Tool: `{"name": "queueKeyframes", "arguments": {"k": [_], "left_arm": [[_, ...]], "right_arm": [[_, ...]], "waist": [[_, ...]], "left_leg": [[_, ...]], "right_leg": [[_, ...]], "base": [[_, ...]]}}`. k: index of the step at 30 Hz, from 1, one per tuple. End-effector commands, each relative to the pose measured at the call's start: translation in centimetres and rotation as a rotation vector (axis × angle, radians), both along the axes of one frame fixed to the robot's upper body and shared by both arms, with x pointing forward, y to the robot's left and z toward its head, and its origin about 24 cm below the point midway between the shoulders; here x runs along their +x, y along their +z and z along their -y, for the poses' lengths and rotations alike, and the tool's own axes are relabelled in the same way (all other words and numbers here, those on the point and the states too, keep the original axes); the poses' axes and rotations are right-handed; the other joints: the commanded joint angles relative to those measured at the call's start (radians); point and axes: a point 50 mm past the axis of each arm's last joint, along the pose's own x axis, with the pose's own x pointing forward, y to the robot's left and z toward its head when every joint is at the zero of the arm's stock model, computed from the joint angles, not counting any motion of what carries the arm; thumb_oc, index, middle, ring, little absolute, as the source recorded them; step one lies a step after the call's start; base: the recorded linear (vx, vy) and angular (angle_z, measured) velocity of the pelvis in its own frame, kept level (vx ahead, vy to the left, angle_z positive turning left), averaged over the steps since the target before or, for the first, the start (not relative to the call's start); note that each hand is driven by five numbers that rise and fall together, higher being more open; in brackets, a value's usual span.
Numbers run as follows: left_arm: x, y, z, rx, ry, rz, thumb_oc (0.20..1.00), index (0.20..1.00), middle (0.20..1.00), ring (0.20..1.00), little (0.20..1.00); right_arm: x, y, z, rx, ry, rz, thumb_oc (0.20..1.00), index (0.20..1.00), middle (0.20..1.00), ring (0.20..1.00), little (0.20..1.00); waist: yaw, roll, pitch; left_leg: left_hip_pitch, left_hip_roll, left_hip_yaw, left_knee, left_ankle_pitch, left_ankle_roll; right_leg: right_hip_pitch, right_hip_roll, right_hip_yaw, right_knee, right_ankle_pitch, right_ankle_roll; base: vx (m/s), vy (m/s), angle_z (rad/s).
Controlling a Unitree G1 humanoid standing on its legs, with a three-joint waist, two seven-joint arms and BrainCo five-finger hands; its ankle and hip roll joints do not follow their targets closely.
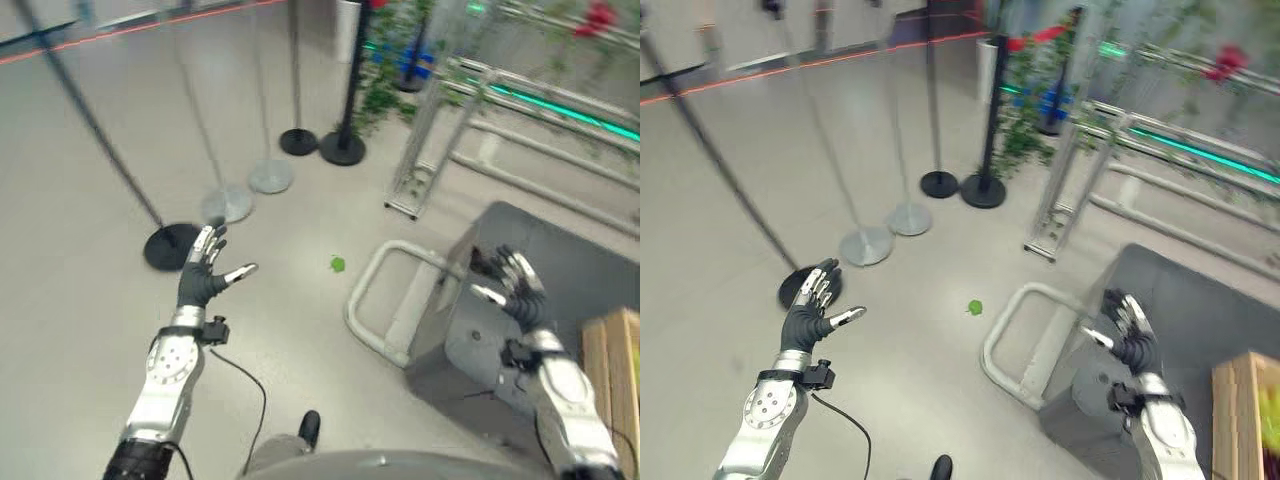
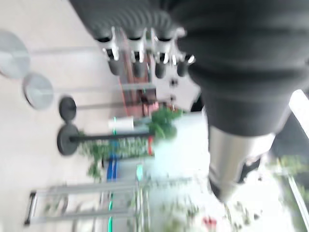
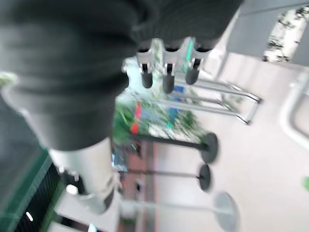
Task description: Pick up the fruits from the basket on one side to the basket on the other side
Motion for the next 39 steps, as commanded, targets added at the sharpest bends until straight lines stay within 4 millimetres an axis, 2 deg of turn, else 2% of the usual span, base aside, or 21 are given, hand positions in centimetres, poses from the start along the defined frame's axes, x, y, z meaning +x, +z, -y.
{"name": "queueKeyframes", "arguments": {"k": [1,5,7,8,11,12,14,16,18,21,23,24,28,30,31,32,34,36,37,38,39], "left_arm": [[-0.8,1.5,-1.0,0.015,0.035,0.092,1.0,1.0,1.0,1.0,1.0],[-1.8,0.7,-2.0,0.024,0.087,0.049,1.0,1.0,1.0,1.0,1.0],[-2.3,0.3,-2.5,0.024,0.116,0.035,1.0,1.0,1.0,1.0,1.0],[-2.4,0.2,-2.7,0.023,0.13,0.032,1.0,1.0,1.0,1.0,1.0],[-2.7,0.0,-3.3,0.028,0.163,0.022,1.0,1.0,1.0,1.0,1.0],[-2.7,0.0,-3.5,0.03,0.173,0.025,1.0,1.0,1.0,1.0,1.0],[-2.8,0.2,-3.9,0.024,0.202,0.034,1.0,1.0,1.0,1.0,1.0],[-2.8,0.1,-4.4,0.017,0.23,0.032,1.0,1.0,1.0,1.0,1.0],[-2.7,0.1,-4.4,0.022,0.235,0.034,1.0,1.0,1.0,1.0,1.0],[-2.2,0.0,-4.0,0.021,0.233,0.033,1.0,1.0,1.0,1.0,1.0],[-1.9,0.2,-3.9,0.023,0.224,0.039,1.0,1.0,1.0,1.0,1.0],[-1.9,0.2,-3.9,0.022,0.224,0.039,1.0,1.0,1.0,1.0,1.0],[-1.7,0.0,-3.6,0.017,0.215,0.037,1.0,1.0,1.0,1.0,1.0],[-1.6,-0.1,-3.4,0.008,0.216,0.032,1.0,1.0,1.0,1.0,1.0],[-1.6,-0.4,-3.3,0.007,0.215,0.023,1.0,1.0,1.0,1.0,1.0],[-1.6,-0.4,-3.4,0.006,0.22,0.02,1.0,1.0,1.0,1.0,1.0],[-1.8,-0.5,-3.4,0.005,0.227,0.016,1.0,1.0,1.0,1.0,1.0],[-1.9,-0.7,-3.5,0.005,0.236,0.008,1.0,1.0,1.0,1.0,1.0],[-2.0,-0.8,-3.5,0.008,0.236,0.005,1.0,1.0,1.0,1.0,1.0],[-1.9,-0.8,-3.5,0.008,0.235,0.005,1.0,1.0,1.0,1.0,1.0],[-1.8,-0.8,-3.3,0.017,0.228,0.006,1.0,1.0,1.0,1.0,1.0]], "right_arm": [[0.3,0.9,0.7,-0.056,-0.026,0.046,1.0,1.0,1.0,1.0,1.0],[0.2,0.1,0.1,-0.042,-0.002,0.013,1.0,1.0,1.0,1.0,1.0],[0.3,-0.5,0.3,-0.033,-0.02,-0.011,1.0,1.0,1.0,1.0,1.0],[0.5,-0.5,0.4,-0.038,-0.028,-0.014,1.0,1.0,1.0,1.0,1.0],[0.6,-1.0,0.6,-0.02,-0.055,-0.029,1.0,1.0,1.0,1.0,1.0],[0.8,-0.9,0.7,-0.032,-0.064,-0.025,1.0,1.0,1.0,1.0,1.0],[1.4,-0.6,0.2,-0.028,-0.065,-0.008,1.0,1.0,1.0,1.0,1.0],[1.8,-0.5,-0.2,-0.043,-0.056,-0.005,1.0,1.0,1.0,1.0,1.0],[1.9,-0.5,-0.3,-0.048,-0.053,-0.008,1.0,1.0,1.0,1.0,1.0],[1.5,-0.2,0.0,-0.061,-0.057,0.001,1.0,1.0,1.0,1.0,1.0],[1.3,-0.1,0.2,-0.056,-0.053,0.005,1.0,1.0,1.0,1.0,1.0],[1.3,-0.1,0.2,-0.056,-0.053,0.005,1.0,1.0,1.0,1.0,1.0],[1.0,0.3,0.7,-0.06,-0.06,0.018,1.0,1.0,1.0,1.0,1.0],[1.0,0.3,0.8,-0.059,-0.061,0.021,1.0,1.0,1.0,1.0,1.0],[1.0,0.6,1.0,-0.066,-0.059,0.031,1.0,1.0,1.0,1.0,1.0],[1.0,0.6,1.0,-0.059,-0.058,0.031,1.0,1.0,1.0,1.0,1.0],[1.1,0.7,0.8,-0.059,-0.044,0.03,1.0,1.0,1.0,1.0,1.0],[0.8,0.5,0.9,-0.067,-0.041,0.021,1.0,1.0,1.0,1.0,1.0],[0.8,0.4,1.0,-0.066,-0.045,0.012,1.0,1.0,1.0,1.0,1.0],[0.8,0.4,1.0,-0.066,-0.045,0.013,1.0,1.0,1.0,1.0,1.0],[0.7,0.2,1.1,-0.06,-0.059,0.008,1.0,1.0,1.0,1.0,1.0]], "waist": [[0.024,-0.029,-0.06],[0.019,-0.043,-0.045],[0.019,-0.045,-0.046],[0.016,-0.046,-0.048],[0.008,-0.048,-0.054],[0.012,-0.045,-0.05],[0.031,-0.037,-0.041],[0.033,-0.038,-0.035],[0.03,-0.045,-0.034],[0.02,-0.047,-0.042],[0.0,-0.037,-0.041],[0.0,-0.036,-0.041],[-0.013,-0.015,-0.042],[-0.013,-0.01,-0.042],[-0.01,-0.005,-0.035],[-0.005,-0.004,-0.028],[0.009,-0.017,-0.014],[0.014,-0.029,-0.004],[0.024,-0.03,0.005],[0.023,-0.032,0.004],[0.033,-0.039,0.01]], "left_leg": [[0.002,0.101,0.019,0.008,-0.059,-0.111],[0.051,0.125,0.114,0.007,-0.102,-0.109],[0.078,0.138,0.164,-0.006,-0.117,-0.108],[0.09,0.143,0.19,-0.009,-0.124,-0.111],[0.124,0.147,0.247,-0.029,-0.143,-0.116],[0.132,0.156,0.273,-0.037,-0.143,-0.123],[0.148,0.182,0.315,-0.054,-0.145,-0.139],[0.168,0.188,0.341,-0.065,-0.144,-0.153],[0.177,0.186,0.346,-0.075,-0.142,-0.156],[0.192,0.228,0.339,-0.071,-0.143,-0.183],[0.205,0.284,0.328,-0.052,-0.143,-0.205],[0.205,0.286,0.327,-0.052,-0.143,-0.207],[0.211,0.361,0.315,0.023,-0.131,-0.234],[0.197,0.373,0.309,0.055,-0.107,-0.242],[0.165,0.398,0.283,0.145,-0.053,-0.258],[0.151,0.407,0.262,0.202,-0.023,-0.266],[0.114,0.402,0.217,0.293,0.033,-0.269],[0.086,0.401,0.202,0.366,0.064,-0.269],[0.062,0.382,0.178,0.385,0.041,-0.264],[0.058,0.379,0.177,0.384,0.046,-0.262],[-0.031,0.268,0.155,0.316,-0.049,-0.225]], "right_leg": [[-0.021,0.02,-0.117,-0.08,0.156,0.011],[-0.065,-0.037,-0.369,-0.098,0.166,-0.017],[-0.067,-0.069,-0.446,-0.109,0.178,-0.019],[-0.073,-0.092,-0.485,-0.123,0.194,-0.013],[-0.08,-0.14,-0.546,-0.181,0.255,0.005],[-0.096,-0.156,-0.583,-0.198,0.285,0.013],[-0.129,-0.208,-0.72,-0.233,0.327,0.028],[-0.145,-0.237,-0.785,-0.23,0.34,0.033],[-0.137,-0.248,-0.791,-0.23,0.35,0.038],[-0.13,-0.235,-0.806,-0.184,0.327,0.026],[-0.138,-0.195,-0.787,-0.126,0.273,0.005],[-0.138,-0.194,-0.787,-0.124,0.272,0.003],[-0.105,-0.127,-0.78,-0.122,0.21,-0.038],[-0.092,-0.11,-0.782,-0.135,0.205,-0.052],[-0.057,-0.073,-0.776,-0.158,0.185,-0.079],[-0.041,-0.058,-0.769,-0.163,0.174,-0.091],[-0.017,-0.043,-0.757,-0.175,0.167,-0.112],[0.011,-0.029,-0.749,-0.188,0.157,-0.13],[0.027,-0.02,-0.736,-0.196,0.15,-0.136],[0.023,-0.023,-0.737,-0.197,0.153,-0.136],[0.047,-0.017,-0.72,-0.23,0.157,-0.13]], "base": [[0.01,0.081,-0.98],[-0.03,0.052,-1.08],[-0.06,-0.01,-0.9],[-0.01,-0.021,-1.48],[0.03,-0.056,-0.95],[0.0,-0.13,-0.77],[0.02,-0.147,-0.77],[0.11,-0.129,-0.55],[0.09,-0.159,-0.37],[0.14,-0.314,0.2],[0.19,-0.374,0.06],[0.17,-0.319,0.09],[0.15,-0.299,0.15],[0.09,-0.243,0.05],[0.12,-0.29,-0.05],[0.18,-0.38,0.01],[0.12,-0.255,-0.18],[0.11,-0.248,-0.45],[0.07,-0.151,-0.26],[0.11,-0.195,-0.13],[0.09,-0.123,0.06]]}}
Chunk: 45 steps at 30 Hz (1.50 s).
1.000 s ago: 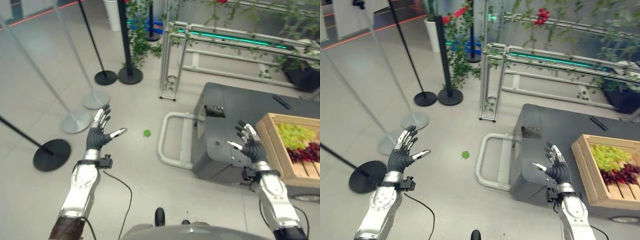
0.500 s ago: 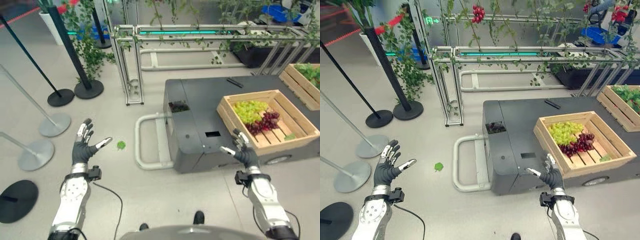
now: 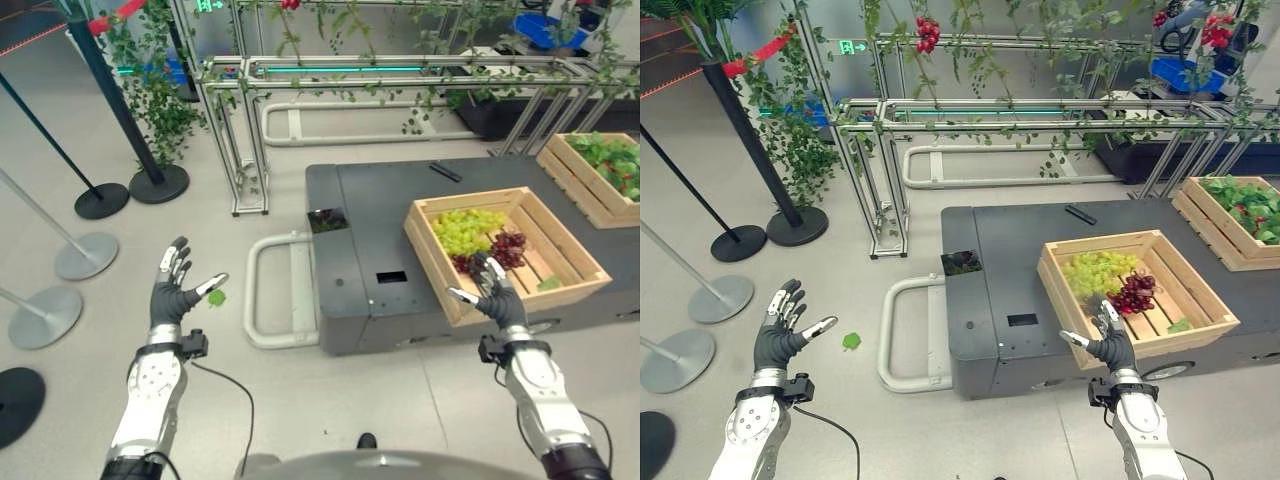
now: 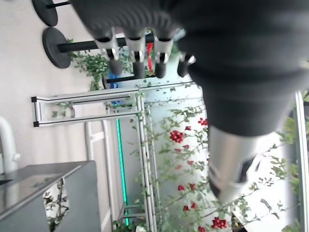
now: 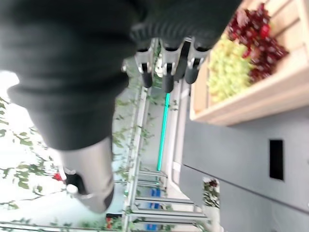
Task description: Pick up the fruits from the basket on one side to the basket on the other side
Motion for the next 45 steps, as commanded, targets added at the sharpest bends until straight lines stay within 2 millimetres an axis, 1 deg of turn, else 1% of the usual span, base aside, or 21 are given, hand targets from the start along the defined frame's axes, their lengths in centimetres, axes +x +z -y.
{"name": "queueKeyframes", "arguments": {"k": [1,2,3,5,11,18,19,20,21,23,24,26,28,31,34,37,39,41,42,43,45], "left_arm": [[0.9,2.4,0.1,0.078,-0.023,0.12,1.0,1.0,1.0,1.0,1.0],[0.9,2.4,0.1,0.078,-0.023,0.12,1.0,1.0,1.0,1.0,1.0],[1.1,2.5,0.2,0.101,-0.026,0.123,1.0,1.0,1.0,1.0,1.0],[1.1,2.7,0.1,0.113,-0.026,0.131,1.0,1.0,1.0,1.0,1.0],[0.5,2.7,-0.1,0.147,-0.024,0.125,1.0,1.0,1.0,1.0,1.0],[0.2,2.8,-0.4,0.174,-0.023,0.12,1.0,1.0,1.0,1.0,1.0],[0.3,3.3,-0.6,0.2,-0.023,0.132,1.0,1.0,1.0,1.0,1.0],[0.3,3.3,-0.6,0.201,-0.023,0.133,1.0,1.0,1.0,1.0,1.0],[0.4,3.5,-0.6,0.206,-0.031,0.138,1.0,1.0,1.0,1.0,1.0],[0.4,3.7,-0.6,0.221,-0.04,0.135,1.0,1.0,1.0,1.0,1.0],[0.4,3.7,-0.6,0.222,-0.041,0.135,1.0,1.0,1.0,1.0,1.0],[0.4,3.9,-0.6,0.224,-0.051,0.139,1.0,1.0,1.0,1.0,1.0],[0.5,3.8,-0.5,0.219,-0.058,0.136,1.0,1.0,1.0,1.0,1.0],[0.8,4.0,-0.7,0.214,-0.047,0.147,1.0,1.0,1.0,1.0,1.0],[1.0,4.3,-0.9,0.223,-0.035,0.157,1.0,1.0,1.0,1.0,1.0],[1.3,5.0,-1.0,0.236,-0.036,0.182,1.0,1.0,1.0,1.0,1.0],[1.6,5.3,-1.1,0.239,-0.035,0.196,1.0,1.0,1.0,1.0,1.0],[1.6,5.1,-1.2,0.225,-0.023,0.189,1.0,1.0,1.0,1.0,1.0],[1.4,4.7,-1.5,0.188,0.001,0.185,1.0,1.0,1.0,1.0,1.0],[1.4,4.7,-1.5,0.187,0.002,0.185,1.0,1.0,1.0,1.0,1.0],[1.2,4.2,-1.5,0.108,0.017,0.188,1.0,1.0,1.0,1.0,1.0]], "right_arm": [[1.1,2.8,0.7,-0.017,-0.007,0.145,1.0,1.0,1.0,1.0,1.0],[1.1,2.8,0.7,-0.017,-0.006,0.145,1.0,1.0,1.0,1.0,1.0],[1.0,2.7,0.7,-0.019,-0.007,0.141,1.0,1.0,1.0,1.0,1.0],[1.3,2.6,0.3,-0.027,0.015,0.138,1.0,1.0,1.0,1.0,1.0],[1.5,2.1,-0.5,-0.025,0.057,0.116,1.0,1.0,1.0,1.0,1.0],[2.1,2.3,-1.7,-0.002,0.106,0.128,1.0,1.0,1.0,1.0,1.0],[2.4,2.5,-2.1,-0.019,0.121,0.133,1.0,1.0,1.0,1.0,1.0],[2.4,2.5,-2.1,-0.019,0.121,0.134,1.0,1.0,1.0,1.0,1.0],[2.5,2.7,-2.3,-0.024,0.126,0.143,1.0,1.0,1.0,1.0,1.0],[2.4,2.5,-2.3,-0.02,0.119,0.138,1.0,1.0,1.0,1.0,1.0],[2.4,2.5,-2.3,-0.019,0.118,0.138,1.0,1.0,1.0,1.0,1.0],[2.2,2.4,-2.2,-0.01,0.098,0.136,1.0,1.0,1.0,1.0,1.0],[2.0,2.2,-1.9,-0.008,0.084,0.13,1.0,1.0,1.0,1.0,1.0],[1.7,2.1,-1.3,-0.01,0.056,0.127,1.0,1.0,1.0,1.0,1.0],[1.2,1.9,-0.7,-0.03,0.036,0.108,1.0,1.0,1.0,1.0,1.0],[0.7,1.8,-0.2,-0.043,0.034,0.096,1.0,1.0,1.0,1.0,1.0],[0.7,2.1,-0.1,-0.05,0.039,0.1,1.0,1.0,1.0,1.0,1.0],[0.8,2.1,-0.3,-0.046,0.056,0.099,1.0,1.0,1.0,1.0,1.0],[1.1,2.4,-0.2,-0.083,0.08,0.096,1.0,1.0,1.0,1.0,1.0],[1.1,2.4,-0.2,-0.084,0.081,0.096,1.0,1.0,1.0,1.0,1.0],[1.1,2.4,-0.2,-0.088,0.084,0.094,1.0,1.0,1.0,1.0,1.0]], "waist": [[0.002,-0.003,0.001],[0.001,-0.004,-0.001],[0.004,-0.001,-0.001],[0.023,0.002,0.002],[0.036,0.001,-0.015],[0.027,-0.014,-0.037],[0.031,-0.016,-0.028],[0.034,-0.017,-0.026],[0.029,-0.005,-0.007],[0.03,-0.004,0.0],[0.028,-0.005,0.001],[0.029,-0.004,-0.003],[0.017,-0.007,-0.003],[-0.007,-0.023,0.002],[-0.019,-0.034,0.002],[-0.022,-0.059,0.012],[-0.021,-0.06,0.019],[-0.011,-0.056,0.013],[-0.005,-0.037,0.005],[-0.008,-0.034,0.003],[0.007,0.002,-0.004]], "left_leg": [[-0.062,-0.111,-0.018,-0.029,-0.03,0.055],[-0.064,-0.112,-0.019,-0.029,-0.029,0.055],[-0.104,-0.183,-0.018,-0.131,-0.047,0.082],[-0.133,-0.256,-0.069,-0.176,-0.027,0.089],[-0.075,-0.332,-0.181,-0.296,0.0,0.114],[-0.004,-0.294,-0.09,-0.329,-0.042,0.16],[0.028,-0.277,-0.056,-0.319,-0.074,0.176],[0.028,-0.277,-0.053,-0.318,-0.075,0.177],[0.062,-0.254,-0.037,-0.312,-0.089,0.187],[0.089,-0.246,-0.03,-0.309,-0.109,0.188],[0.09,-0.246,-0.032,-0.309,-0.109,0.188],[0.106,-0.23,-0.034,-0.308,-0.126,0.177],[0.114,-0.219,-0.059,-0.298,-0.149,0.158],[0.134,-0.213,-0.102,-0.267,-0.192,0.135],[0.155,-0.187,-0.138,-0.225,-0.251,0.105],[0.146,-0.153,-0.196,-0.144,-0.312,0.068],[0.144,-0.11,-0.236,-0.128,-0.334,0.044],[0.149,-0.046,-0.278,-0.175,-0.278,0.011],[0.15,0.017,-0.31,-0.235,-0.178,-0.008],[0.152,0.023,-0.312,-0.244,-0.173,-0.01],[0.122,0.106,-0.334,-0.32,0.011,-0.036]], "right_leg": [[0.022,-0.015,0.039,0.009,-0.069,0.103],[0.021,-0.016,0.039,0.009,-0.069,0.103],[0.024,-0.002,0.051,0.008,-0.07,0.112],[0.034,0.022,0.08,0.002,-0.067,0.115],[0.048,0.056,0.151,0.027,-0.085,0.117],[0.002,0.041,0.222,0.203,-0.147,0.149],[-0.057,0.013,0.19,0.327,-0.112,0.193],[-0.062,0.012,0.193,0.336,-0.116,0.194],[-0.117,-0.018,0.149,0.453,-0.067,0.232],[-0.137,-0.059,0.102,0.486,-0.058,0.232],[-0.135,-0.06,0.1,0.487,-0.06,0.232],[-0.142,-0.131,0.071,0.402,-0.059,0.211],[-0.139,-0.166,0.105,0.281,-0.029,0.204],[-0.168,-0.238,0.215,0.134,0.079,0.238],[-0.189,-0.298,0.259,0.088,0.149,0.27],[-0.182,-0.335,0.308,0.105,0.166,0.294],[-0.18,-0.316,0.334,0.132,0.134,0.308],[-0.182,-0.285,0.314,0.154,0.062,0.308],[-0.196,-0.237,0.28,0.195,0.016,0.289],[-0.198,-0.233,0.277,0.199,0.013,0.287],[-0.206,-0.175,0.218,0.238,-0.046,0.261]], "base": [[0.1,-0.124,0.12],[0.12,-0.034,0.1],[0.16,-0.066,-0.02],[0.19,-0.074,-0.19],[0.19,0.011,-0.58],[0.21,0.119,-0.79],[0.09,0.077,-1.11],[0.17,0.116,-1.41],[0.07,0.045,-0.94],[0.13,0.042,-0.51],[0.15,-0.001,-0.21],[0.14,-0.1,-0.13],[0.2,-0.17,-0.1],[0.2,-0.204,0.19],[0.26,-0.352,0.51],[0.18,-0.412,0.74],[0.11,-0.483,0.88],[-0.01,-0.603,0.68],[-0.05,-0.505,0.62],[-0.02,-0.464,0.47],[-0.09,-0.383,0.28]]}}
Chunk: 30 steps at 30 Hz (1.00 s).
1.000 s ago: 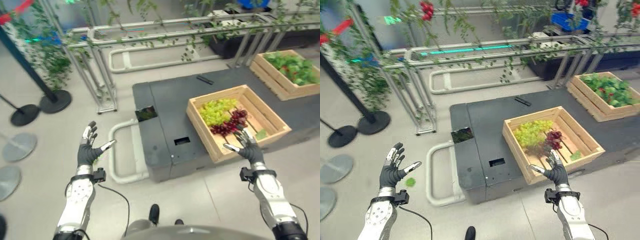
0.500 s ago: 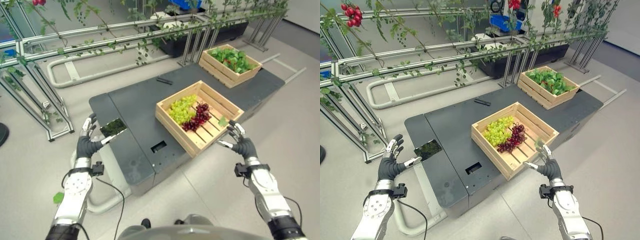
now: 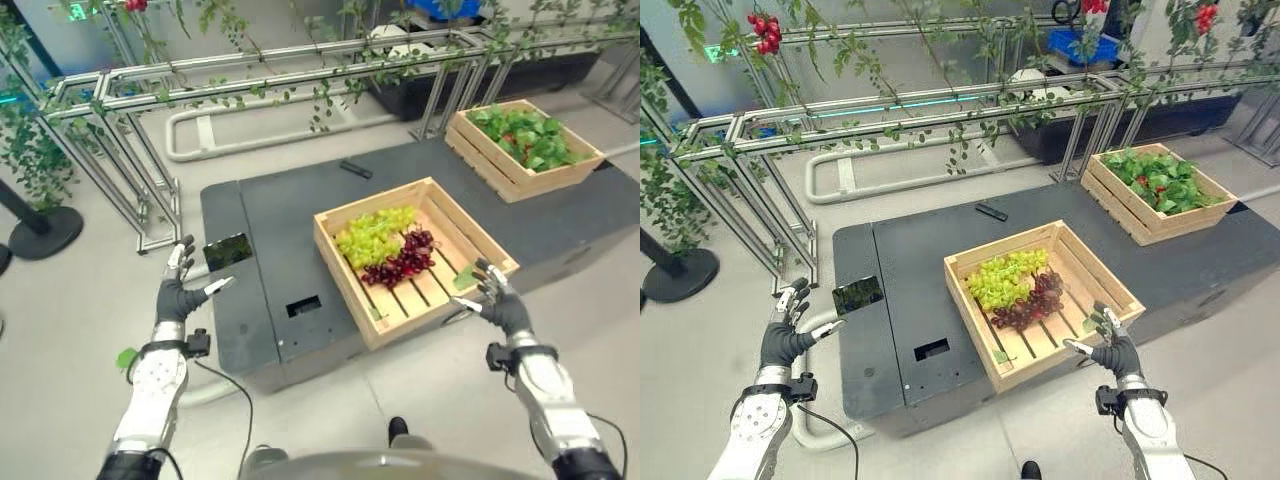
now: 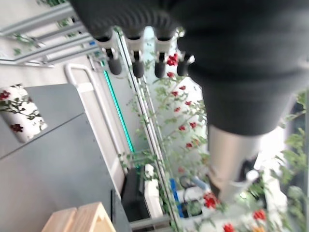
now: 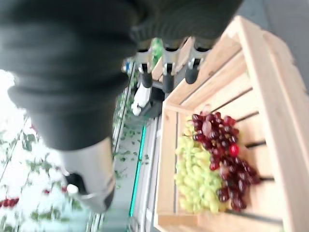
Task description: Pick up the fruits from the basket on one side to the basket on the other side
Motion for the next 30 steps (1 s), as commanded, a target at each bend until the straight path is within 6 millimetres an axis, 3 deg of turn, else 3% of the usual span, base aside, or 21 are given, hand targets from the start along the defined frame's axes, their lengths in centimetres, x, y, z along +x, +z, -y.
{"name": "queueKeyframes", "arguments": {"k": [1,3,4,5,6,7,9,12,19,30], "left_arm": [[1.2,4.4,-1.3,-0.014,0.009,0.204,1.0,1.0,1.0,1.0,1.0],[1.8,4.1,-0.7,-0.046,-0.004,0.193,1.0,1.0,1.0,1.0,1.0],[2.0,4.2,-0.5,-0.051,-0.017,0.2,1.0,1.0,1.0,1.0,1.0],[2.0,4.3,-0.4,-0.041,-0.03,0.203,1.0,1.0,1.0,1.0,1.0],[2.0,4.1,-0.1,-0.047,-0.039,0.2,1.0,1.0,1.0,1.0,1.0],[2.0,4.1,-0.1,-0.047,-0.039,0.2,1.0,1.0,1.0,1.0,1.0],[2.0,3.9,0.3,-0.052,-0.052,0.194,1.0,1.0,1.0,1.0,1.0],[1.9,3.8,0.3,-0.017,-0.044,0.183,1.0,1.0,1.0,1.0,1.0],[1.8,3.0,0.2,-0.024,-0.04,0.142,1.0,1.0,1.0,1.0,1.0],[0.9,1.5,-0.5,-0.057,-0.009,0.075,1.0,1.0,1.0,1.0,1.0]], "right_arm": [[0.8,3.0,-0.7,-0.022,0.031,0.16,1.0,1.0,1.0,1.0,1.0],[0.4,3.2,0.1,-0.042,-0.013,0.168,1.0,1.0,1.0,1.0,1.0],[0.4,3.3,0.1,-0.053,-0.009,0.171,1.0,1.0,1.0,1.0,1.0],[0.5,3.2,-0.2,-0.061,0.01,0.164,1.0,1.0,1.0,1.0,1.0],[0.4,3.0,-0.2,-0.065,0.002,0.154,1.0,1.0,1.0,1.0,1.0],[0.4,3.0,-0.2,-0.065,0.002,0.154,1.0,1.0,1.0,1.0,1.0],[-0.1,2.2,0.1,-0.063,-0.032,0.13,1.0,1.0,1.0,1.0,1.0],[-0.1,2.0,-0.3,-0.073,-0.029,0.124,1.0,1.0,1.0,1.0,1.0],[0.0,1.4,-0.6,-0.053,-0.042,0.106,1.0,1.0,1.0,1.0,1.0],[-0.1,1.1,-0.9,-0.057,-0.039,0.093,1.0,1.0,1.0,1.0,1.0]], "waist": [[-0.006,-0.025,-0.031],[-0.027,-0.021,-0.012],[-0.032,-0.037,-0.007],[-0.02,-0.046,-0.005],[-0.023,-0.045,-0.014],[-0.025,-0.046,-0.014],[-0.031,-0.035,-0.035],[-0.033,-0.031,-0.053],[-0.018,-0.033,-0.065],[-0.007,-0.027,-0.081]], "left_leg": [[-0.011,0.115,0.008,-0.087,0.211,-0.058],[-0.111,0.08,0.176,-0.112,0.258,-0.024],[-0.106,0.056,0.237,-0.077,0.187,-0.013],[-0.092,0.005,0.208,-0.028,0.129,-0.004],[-0.047,-0.069,0.262,0.01,0.049,0.031],[-0.05,-0.07,0.26,0.012,0.051,0.033],[-0.004,-0.147,0.329,-0.011,-0.011,0.054],[-0.008,-0.192,0.332,-0.062,-0.001,0.069],[0.021,-0.159,0.343,-0.141,0.065,0.038],[0.055,-0.167,0.335,-0.143,0.045,0.05]], "right_leg": [[0.005,-0.062,-0.02,-0.082,0.027,0.082],[0.029,-0.026,-0.078,-0.109,-0.005,0.051],[0.035,-0.027,-0.111,-0.12,-0.008,0.038],[0.041,-0.018,-0.142,-0.137,0.003,0.027],[0.064,0.001,-0.205,-0.168,0.009,0.005],[0.065,-0.001,-0.207,-0.171,0.013,0.005],[0.106,0.018,-0.279,-0.199,0.009,-0.003],[0.123,0.042,-0.3,-0.217,0.022,-0.008],[0.164,0.035,-0.346,-0.253,0.039,-0.012],[0.202,0.026,-0.33,-0.261,0.038,-0.011]], "base": [[-0.21,-0.404,0.43],[-0.27,-0.518,1.25],[-0.24,-0.602,2.11],[-0.23,-0.624,1.41],[-0.14,-0.438,0.86],[-0.1,-0.384,0.53],[-0.02,-0.199,1.06],[-0.01,-0.116,0.95],[-0.02,-0.002,0.18],[0.01,0.039,0.07]]}}
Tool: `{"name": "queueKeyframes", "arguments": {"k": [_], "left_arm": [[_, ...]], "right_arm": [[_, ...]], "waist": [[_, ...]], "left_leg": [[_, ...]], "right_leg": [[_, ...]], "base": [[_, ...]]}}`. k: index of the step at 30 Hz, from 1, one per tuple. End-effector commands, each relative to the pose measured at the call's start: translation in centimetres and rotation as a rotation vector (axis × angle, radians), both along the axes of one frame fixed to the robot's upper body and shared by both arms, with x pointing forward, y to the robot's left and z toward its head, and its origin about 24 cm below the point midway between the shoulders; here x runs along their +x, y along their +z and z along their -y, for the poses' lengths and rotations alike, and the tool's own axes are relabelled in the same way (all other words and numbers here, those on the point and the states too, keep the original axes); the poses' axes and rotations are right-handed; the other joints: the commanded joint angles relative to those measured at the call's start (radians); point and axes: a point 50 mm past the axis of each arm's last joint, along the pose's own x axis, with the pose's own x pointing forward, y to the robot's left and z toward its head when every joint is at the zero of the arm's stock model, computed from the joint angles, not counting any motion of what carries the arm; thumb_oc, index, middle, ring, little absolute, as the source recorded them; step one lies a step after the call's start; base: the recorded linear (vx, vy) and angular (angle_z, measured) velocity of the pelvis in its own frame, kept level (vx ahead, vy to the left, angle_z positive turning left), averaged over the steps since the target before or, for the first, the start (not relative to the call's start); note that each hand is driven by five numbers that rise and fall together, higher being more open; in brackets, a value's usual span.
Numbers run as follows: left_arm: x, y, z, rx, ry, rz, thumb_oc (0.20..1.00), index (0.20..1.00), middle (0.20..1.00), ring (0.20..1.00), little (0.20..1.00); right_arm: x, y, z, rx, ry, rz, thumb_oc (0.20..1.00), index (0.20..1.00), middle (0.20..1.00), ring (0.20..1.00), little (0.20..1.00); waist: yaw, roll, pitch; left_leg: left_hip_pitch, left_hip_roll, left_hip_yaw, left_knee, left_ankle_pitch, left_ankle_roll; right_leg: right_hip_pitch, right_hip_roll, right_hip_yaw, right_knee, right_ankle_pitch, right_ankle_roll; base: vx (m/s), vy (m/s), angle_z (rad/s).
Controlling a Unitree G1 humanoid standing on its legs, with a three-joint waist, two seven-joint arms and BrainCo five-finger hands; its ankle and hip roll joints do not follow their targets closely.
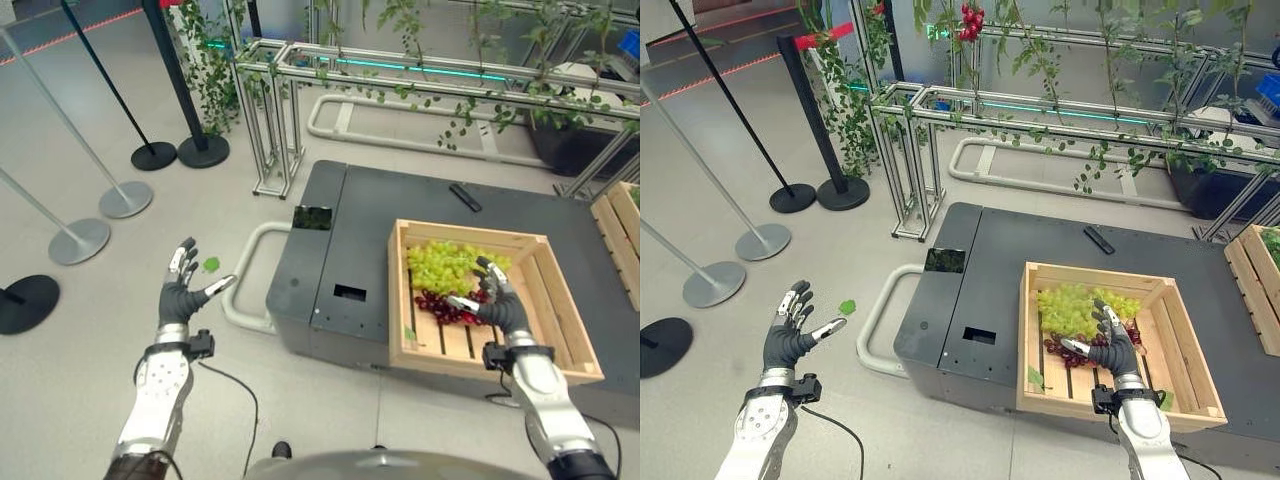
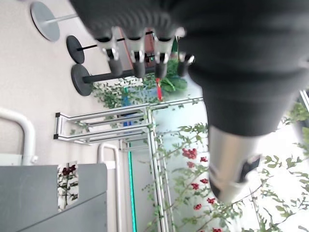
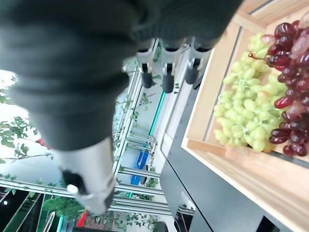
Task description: Pick up the fruits from the basket on one side to the basket on the other side
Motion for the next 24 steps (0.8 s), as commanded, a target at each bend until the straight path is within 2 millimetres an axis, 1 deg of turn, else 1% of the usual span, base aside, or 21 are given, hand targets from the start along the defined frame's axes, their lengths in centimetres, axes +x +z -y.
{"name": "queueKeyframes", "arguments": {"k": [1,7,10,14,19,22,23,24], "left_arm": [[0.9,1.6,-1.2,0.021,0.012,0.077,1.0,1.0,1.0,1.0,1.0],[0.9,1.1,-1.1,0.011,0.024,0.059,1.0,1.0,1.0,1.0,1.0],[0.8,1.0,-1.0,0.016,0.02,0.053,1.0,1.0,1.0,1.0,1.0],[0.6,0.3,-0.8,0.006,0.008,0.016,1.0,1.0,1.0,1.0,1.0],[-0.6,-1.8,-0.1,-0.01,-0.047,-0.093,1.0,1.0,1.0,1.0,1.0],[-1.0,-2.6,0.1,-0.014,-0.074,-0.138,1.0,1.0,1.0,1.0,1.0],[-1.3,-3.2,0.3,-0.029,-0.083,-0.165,1.0,1.0,1.0,1.0,1.0],[-1.3,-3.2,0.3,-0.029,-0.083,-0.165,1.0,1.0,1.0,1.0,1.0]], "right_arm": [[0.9,1.6,0.1,-0.036,0.002,0.086,1.0,1.0,1.0,1.0,1.0],[1.0,1.4,0.1,-0.019,-0.004,0.083,1.0,1.0,1.0,1.0,1.0],[1.0,1.3,0.0,-0.012,-0.003,0.08,1.0,1.0,1.0,1.0,1.0],[1.0,1.2,0.1,-0.006,-0.01,0.078,1.0,1.0,1.0,1.0,1.0],[1.3,0.9,0.5,-0.011,-0.048,0.074,1.0,1.0,1.0,1.0,1.0],[1.3,0.7,0.5,-0.011,-0.051,0.066,1.0,1.0,1.0,1.0,1.0],[1.3,0.5,0.4,-0.014,-0.049,0.054,1.0,1.0,1.0,1.0,1.0],[1.3,0.5,0.4,-0.014,-0.049,0.054,1.0,1.0,1.0,1.0,1.0]], "waist": [[-0.003,-0.021,-0.027],[-0.009,-0.019,-0.037],[-0.009,-0.017,-0.043],[-0.009,-0.013,-0.046],[-0.004,-0.009,-0.046],[-0.003,-0.008,-0.045],[-0.003,-0.008,-0.045],[-0.003,-0.007,-0.045]], "left_leg": [[-0.005,-0.003,0.018,0.011,-0.012,-0.015],[0.005,-0.014,0.016,0.024,-0.03,-0.005],[0.008,-0.016,0.018,0.024,-0.033,-0.004],[0.014,-0.016,0.02,0.017,-0.031,-0.003],[0.017,-0.017,0.023,0.007,-0.027,-0.002],[0.018,-0.018,0.024,0.006,-0.027,-0.001],[0.018,-0.019,0.024,0.007,-0.027,0.0],[0.018,-0.019,0.024,0.007,-0.027,0.0]], "right_leg": [[-0.033,-0.024,0.012,0.047,-0.032,0.057],[-0.026,-0.024,0.038,0.047,-0.035,0.057],[-0.022,-0.024,0.043,0.043,-0.036,0.059],[-0.02,-0.025,0.044,0.038,-0.034,0.06],[-0.016,-0.025,0.046,0.026,-0.027,0.064],[-0.016,-0.026,0.048,0.023,-0.023,0.066],[-0.017,-0.027,0.049,0.023,-0.022,0.066],[-0.017,-0.026,0.049,0.023,-0.022,0.067]], "base": [[0.02,0.04,0.0],[0.02,0.02,-0.02],[0.01,0.008,-0.02],[0.0,0.0,0.0],[0.0,0.0,0.0],[0.0,0.0,0.0],[0.0,0.0,0.0],[0.0,0.0,0.0]]}}
